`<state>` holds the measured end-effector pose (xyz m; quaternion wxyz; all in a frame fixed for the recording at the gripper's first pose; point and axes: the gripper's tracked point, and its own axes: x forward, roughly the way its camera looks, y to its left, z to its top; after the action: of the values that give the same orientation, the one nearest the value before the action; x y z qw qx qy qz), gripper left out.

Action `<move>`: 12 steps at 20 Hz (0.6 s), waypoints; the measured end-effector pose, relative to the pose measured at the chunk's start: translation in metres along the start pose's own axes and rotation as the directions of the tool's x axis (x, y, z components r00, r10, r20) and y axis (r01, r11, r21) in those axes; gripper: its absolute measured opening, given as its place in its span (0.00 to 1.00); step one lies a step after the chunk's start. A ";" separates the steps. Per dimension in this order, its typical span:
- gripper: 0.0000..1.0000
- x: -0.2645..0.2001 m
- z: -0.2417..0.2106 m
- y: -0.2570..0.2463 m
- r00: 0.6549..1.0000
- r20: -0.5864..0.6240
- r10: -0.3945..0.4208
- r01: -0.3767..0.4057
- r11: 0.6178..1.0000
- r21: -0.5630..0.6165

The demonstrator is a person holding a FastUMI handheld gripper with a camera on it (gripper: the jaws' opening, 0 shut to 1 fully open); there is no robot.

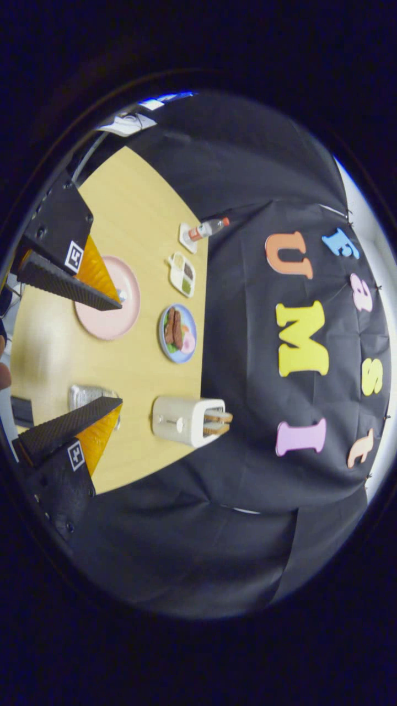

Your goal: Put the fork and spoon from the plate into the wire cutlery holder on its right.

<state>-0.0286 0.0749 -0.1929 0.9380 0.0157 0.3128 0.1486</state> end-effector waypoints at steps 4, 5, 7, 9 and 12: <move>0.95 0.029 -0.072 0.062 0.994 -0.095 0.058 -0.059 0.998 -0.004; 0.93 0.037 -0.090 0.074 0.991 -0.122 0.063 -0.064 0.998 -0.005; 0.87 0.052 -0.115 0.089 0.986 -0.155 0.064 -0.067 0.998 -0.015; 0.82 0.065 -0.133 0.098 0.983 -0.178 0.048 -0.055 0.998 -0.036; 0.74 0.078 -0.142 0.106 0.981 -0.192 0.028 -0.039 0.998 -0.053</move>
<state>-0.0819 0.1894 -0.3393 0.9011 -0.0197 0.3967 0.1739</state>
